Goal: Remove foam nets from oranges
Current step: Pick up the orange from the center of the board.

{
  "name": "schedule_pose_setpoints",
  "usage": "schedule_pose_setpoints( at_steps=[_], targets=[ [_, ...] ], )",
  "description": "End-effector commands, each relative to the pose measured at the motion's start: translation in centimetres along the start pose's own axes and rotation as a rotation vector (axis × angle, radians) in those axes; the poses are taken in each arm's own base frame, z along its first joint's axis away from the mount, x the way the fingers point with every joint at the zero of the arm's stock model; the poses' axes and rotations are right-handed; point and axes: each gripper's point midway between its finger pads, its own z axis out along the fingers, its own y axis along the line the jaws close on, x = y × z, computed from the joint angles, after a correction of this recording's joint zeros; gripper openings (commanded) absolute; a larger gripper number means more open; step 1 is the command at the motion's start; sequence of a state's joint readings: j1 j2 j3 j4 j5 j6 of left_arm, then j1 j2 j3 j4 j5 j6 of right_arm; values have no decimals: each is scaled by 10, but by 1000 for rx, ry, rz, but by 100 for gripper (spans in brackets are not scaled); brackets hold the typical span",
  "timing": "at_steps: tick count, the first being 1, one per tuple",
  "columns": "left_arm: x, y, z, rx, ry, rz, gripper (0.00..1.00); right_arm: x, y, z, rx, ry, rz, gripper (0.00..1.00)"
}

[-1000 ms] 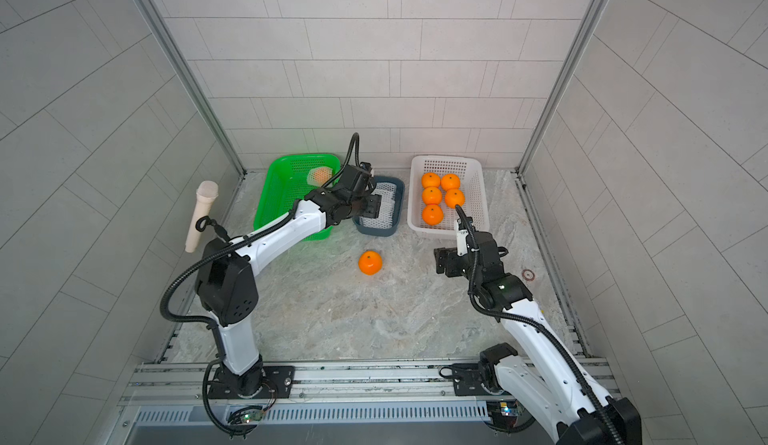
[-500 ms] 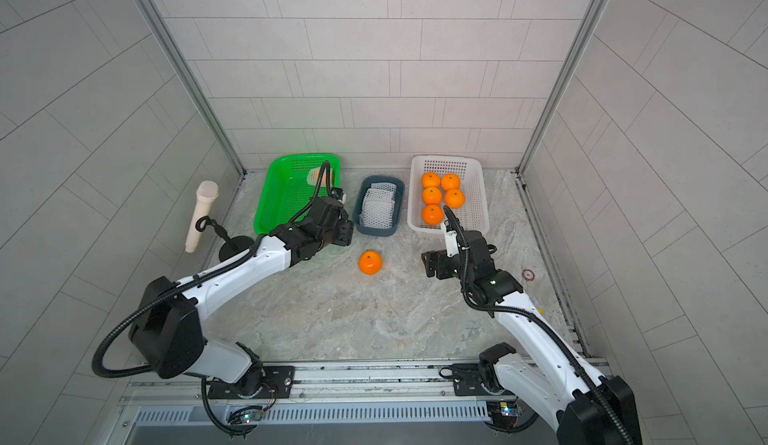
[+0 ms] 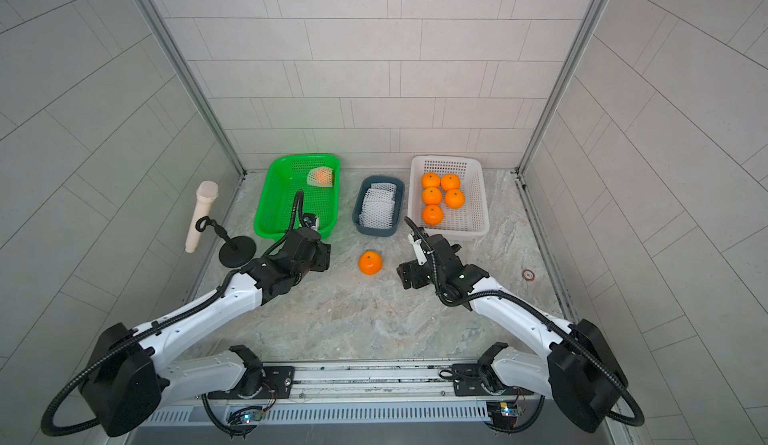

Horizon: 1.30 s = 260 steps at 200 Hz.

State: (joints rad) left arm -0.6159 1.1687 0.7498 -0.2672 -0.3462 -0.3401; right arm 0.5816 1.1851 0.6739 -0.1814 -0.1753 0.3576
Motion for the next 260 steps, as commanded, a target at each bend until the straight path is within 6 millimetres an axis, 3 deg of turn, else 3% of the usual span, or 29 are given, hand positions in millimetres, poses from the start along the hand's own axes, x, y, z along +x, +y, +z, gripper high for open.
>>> schedule_pose_setpoints(
  at_steps=[1, 81, 103, 169, 260],
  targets=[
    [-4, 14, -6, -62, -44, -43, 71, -17, 9, 6, 5, -41, 6, 90],
    [1, 44, -16, -207, -30, -20, 71, -25, 44, 44, 56, 19, -64, 95],
    [0, 52, -24, -236, -43, -25, 71, -26, 51, 52, 76, 34, -86, 100],
    [-7, 68, -51, -222, -143, -75, 75, -26, 65, 81, 83, 84, -126, 100],
    [-3, 58, -44, -171, -113, -69, 77, -18, 72, 115, 91, 165, -178, 100]
  ],
)
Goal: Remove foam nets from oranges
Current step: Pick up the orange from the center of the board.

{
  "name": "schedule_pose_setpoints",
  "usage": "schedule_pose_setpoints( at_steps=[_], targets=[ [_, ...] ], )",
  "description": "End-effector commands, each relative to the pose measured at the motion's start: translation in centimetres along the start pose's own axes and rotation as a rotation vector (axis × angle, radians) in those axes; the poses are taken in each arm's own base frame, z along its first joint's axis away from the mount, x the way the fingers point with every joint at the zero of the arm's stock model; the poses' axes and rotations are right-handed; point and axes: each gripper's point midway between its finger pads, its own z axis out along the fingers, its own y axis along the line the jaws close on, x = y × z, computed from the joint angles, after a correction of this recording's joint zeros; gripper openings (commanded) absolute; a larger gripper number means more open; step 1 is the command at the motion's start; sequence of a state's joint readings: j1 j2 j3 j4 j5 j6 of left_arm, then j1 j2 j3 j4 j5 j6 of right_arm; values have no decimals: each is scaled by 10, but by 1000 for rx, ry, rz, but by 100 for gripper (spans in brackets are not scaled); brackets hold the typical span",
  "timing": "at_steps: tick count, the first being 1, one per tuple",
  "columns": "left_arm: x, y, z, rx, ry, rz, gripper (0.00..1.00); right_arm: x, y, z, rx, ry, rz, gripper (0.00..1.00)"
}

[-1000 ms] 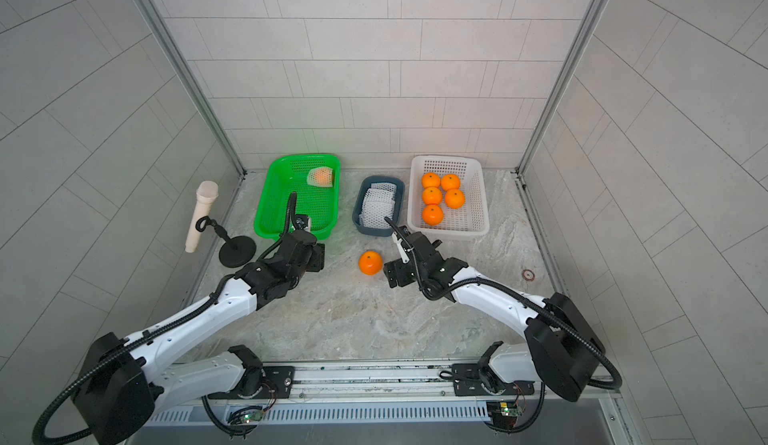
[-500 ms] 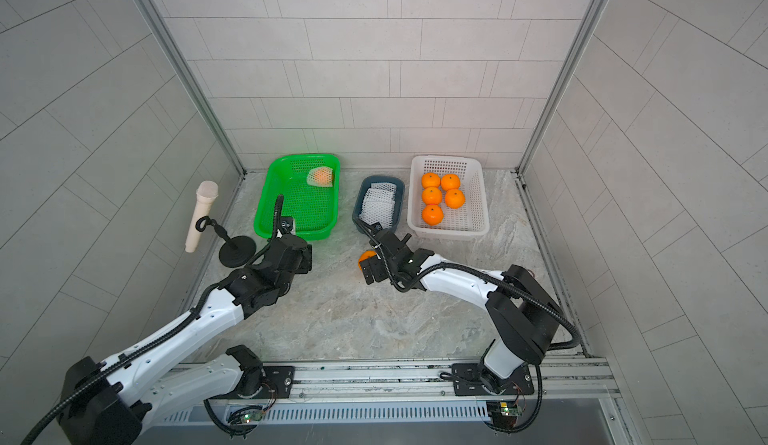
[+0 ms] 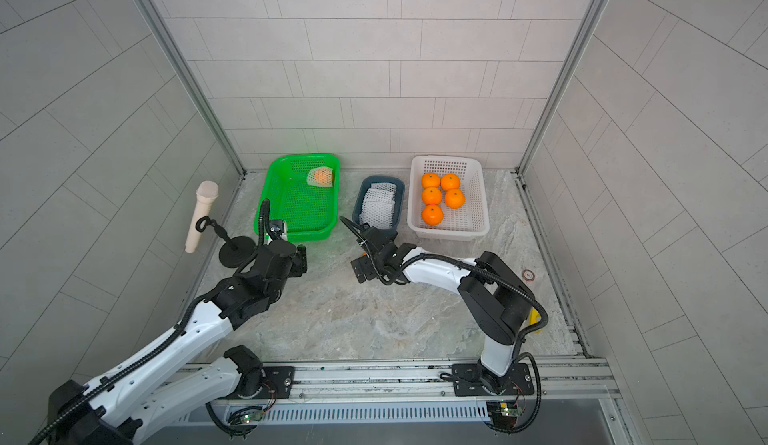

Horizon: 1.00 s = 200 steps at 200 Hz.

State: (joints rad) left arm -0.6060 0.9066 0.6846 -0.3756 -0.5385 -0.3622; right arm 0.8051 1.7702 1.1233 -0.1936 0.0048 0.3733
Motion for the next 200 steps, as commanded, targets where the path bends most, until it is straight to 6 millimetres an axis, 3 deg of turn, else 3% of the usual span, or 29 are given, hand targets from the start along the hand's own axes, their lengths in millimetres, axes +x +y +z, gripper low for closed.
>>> schedule_pose_setpoints(
  at_steps=[1, 54, 133, 159, 200],
  targets=[
    [6, 1, 4, -8, 24, 6, 77, 6, 0, 8, 19, 38, -21, 100],
    [7, -5, 5, 18, 39, 13, 77, 9, 0, 24, 41, 72, -23, 95],
    [6, -7, 2, 38, 39, 6, 77, 14, -6, 32, 64, 97, -16, 78],
    [5, -7, 2, 42, 39, 5, 77, 9, -11, 24, 64, 85, -12, 73],
    [4, -11, 2, 58, 42, 3, 77, -15, -15, -11, 74, 33, -52, 72]
  ],
)
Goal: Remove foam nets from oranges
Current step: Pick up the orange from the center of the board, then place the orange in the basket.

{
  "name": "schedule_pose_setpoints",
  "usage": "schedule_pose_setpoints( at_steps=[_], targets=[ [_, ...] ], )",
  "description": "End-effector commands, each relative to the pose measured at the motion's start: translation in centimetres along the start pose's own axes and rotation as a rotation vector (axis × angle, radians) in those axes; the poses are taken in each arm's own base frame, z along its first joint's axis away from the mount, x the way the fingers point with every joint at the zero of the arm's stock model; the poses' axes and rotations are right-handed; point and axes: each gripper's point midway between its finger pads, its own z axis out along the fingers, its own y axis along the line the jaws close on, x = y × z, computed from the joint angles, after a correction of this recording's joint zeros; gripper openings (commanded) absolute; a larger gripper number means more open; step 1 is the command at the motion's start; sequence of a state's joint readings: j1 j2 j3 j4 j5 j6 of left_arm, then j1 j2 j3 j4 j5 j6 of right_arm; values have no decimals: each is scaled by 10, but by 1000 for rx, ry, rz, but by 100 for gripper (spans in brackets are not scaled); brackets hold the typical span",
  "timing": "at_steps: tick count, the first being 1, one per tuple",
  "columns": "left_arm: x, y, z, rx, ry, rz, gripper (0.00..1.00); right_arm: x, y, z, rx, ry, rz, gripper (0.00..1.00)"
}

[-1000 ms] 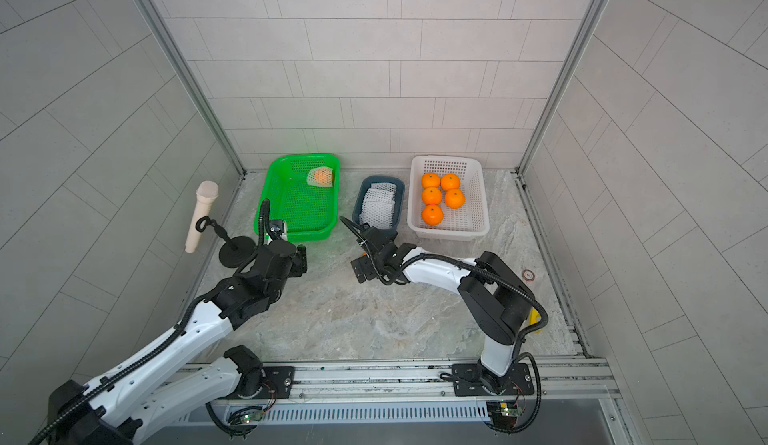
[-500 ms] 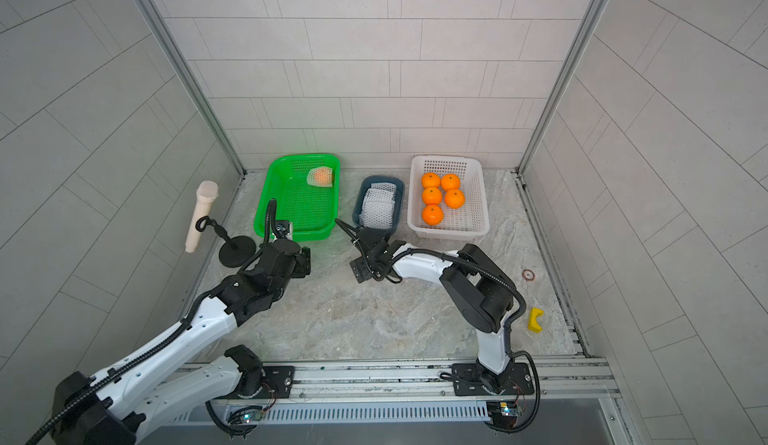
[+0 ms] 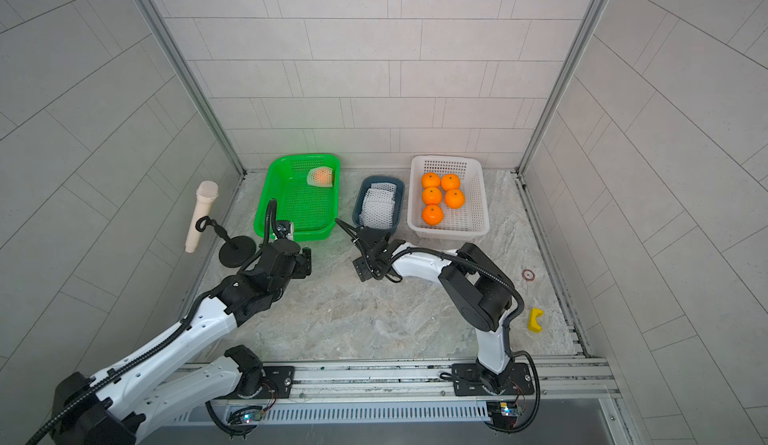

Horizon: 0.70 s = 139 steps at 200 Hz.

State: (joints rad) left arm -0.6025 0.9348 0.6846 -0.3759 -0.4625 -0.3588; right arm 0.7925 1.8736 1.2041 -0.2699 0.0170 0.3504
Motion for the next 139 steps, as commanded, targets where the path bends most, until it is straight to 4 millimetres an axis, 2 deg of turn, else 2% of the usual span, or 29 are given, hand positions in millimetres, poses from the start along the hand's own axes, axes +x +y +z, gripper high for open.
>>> schedule_pose_setpoints(
  at_steps=[1, 49, 73, 93, 110, 139],
  targets=[
    [-6, 2, -4, -2, -9, -16, 77, -23, -9, -37, 30, -60, -24, 72],
    [-17, -7, -10, 62, -37, -54, 76, -52, -35, -90, 67, -128, -23, 72],
    [-21, -25, -11, 155, -31, -36, 76, -65, -60, -118, 92, -167, 4, 71],
    [-22, -39, -10, 218, -24, -37, 76, -72, -91, -140, 132, -198, 53, 71],
    [-22, -49, -9, 266, -20, -41, 76, -75, -126, -156, 187, -217, 109, 71],
    [-20, -57, -8, 298, -11, -35, 76, -72, -185, -171, 265, -214, 197, 71]
  ],
)
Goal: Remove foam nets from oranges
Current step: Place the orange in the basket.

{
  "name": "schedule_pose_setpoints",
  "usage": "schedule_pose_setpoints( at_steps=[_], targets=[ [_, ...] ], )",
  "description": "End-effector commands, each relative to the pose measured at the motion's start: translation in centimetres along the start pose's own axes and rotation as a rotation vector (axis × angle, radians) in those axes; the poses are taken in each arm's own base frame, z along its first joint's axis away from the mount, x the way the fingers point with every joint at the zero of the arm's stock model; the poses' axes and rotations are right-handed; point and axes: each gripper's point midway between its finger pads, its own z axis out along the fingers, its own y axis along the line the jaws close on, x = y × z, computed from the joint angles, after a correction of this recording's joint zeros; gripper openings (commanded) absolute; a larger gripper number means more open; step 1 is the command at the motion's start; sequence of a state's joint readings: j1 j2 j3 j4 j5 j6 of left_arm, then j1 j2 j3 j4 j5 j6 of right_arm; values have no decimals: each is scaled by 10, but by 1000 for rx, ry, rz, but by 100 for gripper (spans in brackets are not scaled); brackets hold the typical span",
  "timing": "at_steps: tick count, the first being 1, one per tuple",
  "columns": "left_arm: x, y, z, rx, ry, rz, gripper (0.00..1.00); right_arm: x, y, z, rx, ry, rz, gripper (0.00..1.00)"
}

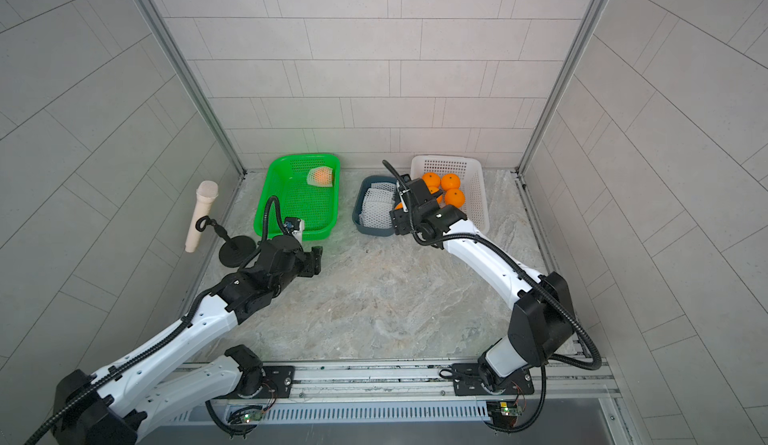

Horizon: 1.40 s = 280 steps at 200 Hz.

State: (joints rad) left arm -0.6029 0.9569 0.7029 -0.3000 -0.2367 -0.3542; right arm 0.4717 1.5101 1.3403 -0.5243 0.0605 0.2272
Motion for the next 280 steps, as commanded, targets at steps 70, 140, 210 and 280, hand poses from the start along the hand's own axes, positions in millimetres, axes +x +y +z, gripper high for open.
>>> schedule_pose_setpoints(
  at_steps=[70, 140, 210, 280],
  targets=[
    [-14, -13, -4, 61, -44, -33, 76, 12, -147, 38, 221, 129, 176, 71],
    [-9, -17, 2, 86, -45, -46, 76, 43, -180, 103, 201, 259, 267, 72],
    [0, -18, 12, 81, -28, -44, 76, 71, -188, 138, 209, 338, 308, 75],
    [11, -15, 18, 67, -6, -34, 76, 86, -189, 154, 203, 379, 319, 79]
  ],
)
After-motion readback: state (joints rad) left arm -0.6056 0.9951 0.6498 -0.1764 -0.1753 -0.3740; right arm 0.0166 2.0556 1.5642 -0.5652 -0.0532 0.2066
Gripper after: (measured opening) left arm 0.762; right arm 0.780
